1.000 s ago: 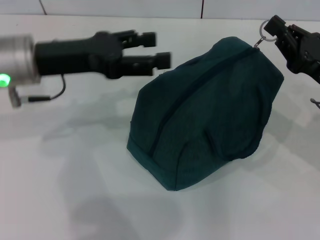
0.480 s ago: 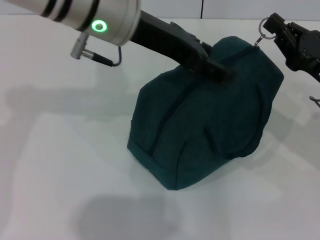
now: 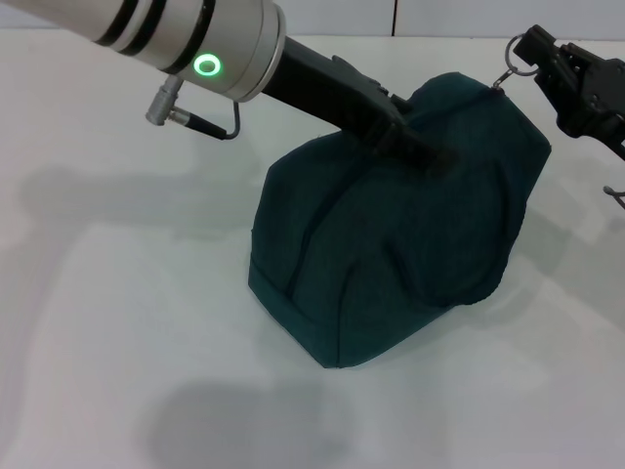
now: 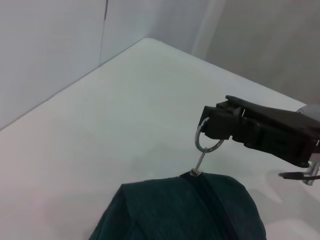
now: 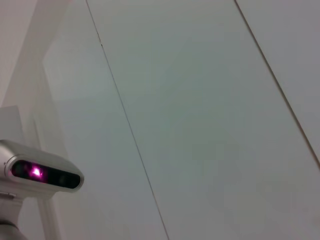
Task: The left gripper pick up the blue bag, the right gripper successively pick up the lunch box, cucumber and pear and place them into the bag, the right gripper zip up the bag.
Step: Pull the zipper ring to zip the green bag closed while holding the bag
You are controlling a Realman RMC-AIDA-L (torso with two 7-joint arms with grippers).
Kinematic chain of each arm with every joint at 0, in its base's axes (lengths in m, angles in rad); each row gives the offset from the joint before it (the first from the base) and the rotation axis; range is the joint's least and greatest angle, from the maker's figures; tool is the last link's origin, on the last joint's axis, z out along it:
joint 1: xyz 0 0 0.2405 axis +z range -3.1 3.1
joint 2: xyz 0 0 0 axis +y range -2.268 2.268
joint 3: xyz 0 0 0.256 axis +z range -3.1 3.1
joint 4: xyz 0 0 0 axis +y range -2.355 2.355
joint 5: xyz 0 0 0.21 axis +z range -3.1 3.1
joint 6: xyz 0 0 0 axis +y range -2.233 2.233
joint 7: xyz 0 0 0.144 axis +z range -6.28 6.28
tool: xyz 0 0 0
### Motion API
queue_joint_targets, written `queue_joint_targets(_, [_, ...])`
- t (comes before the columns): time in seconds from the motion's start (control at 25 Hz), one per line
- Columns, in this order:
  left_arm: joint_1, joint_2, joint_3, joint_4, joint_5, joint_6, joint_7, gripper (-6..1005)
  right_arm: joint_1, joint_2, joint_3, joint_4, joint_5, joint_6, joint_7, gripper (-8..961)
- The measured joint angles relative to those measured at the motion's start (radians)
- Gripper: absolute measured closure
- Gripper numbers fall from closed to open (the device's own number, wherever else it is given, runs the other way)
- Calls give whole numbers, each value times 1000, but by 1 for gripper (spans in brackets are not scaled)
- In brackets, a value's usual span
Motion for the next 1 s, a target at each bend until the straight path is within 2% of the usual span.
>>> queue_joint_targets(0.08, [11, 0, 5, 7, -5, -10, 7, 152, 1, 0, 0, 0, 0, 0, 0, 937])
queue_joint_targets(0.32, [36, 0, 20, 29, -10, -32, 14, 323, 1, 1, 0, 0, 0, 0, 2, 937])
queue_joint_targets(0.76, [37, 2, 24, 31, -4, -29, 42, 761, 1, 2, -1, 0, 0, 0, 7, 937])
queue_joint_targets(1.0, [41, 0, 25, 32, -14, -27, 61, 858, 0, 2, -1, 0, 2, -1, 15, 936])
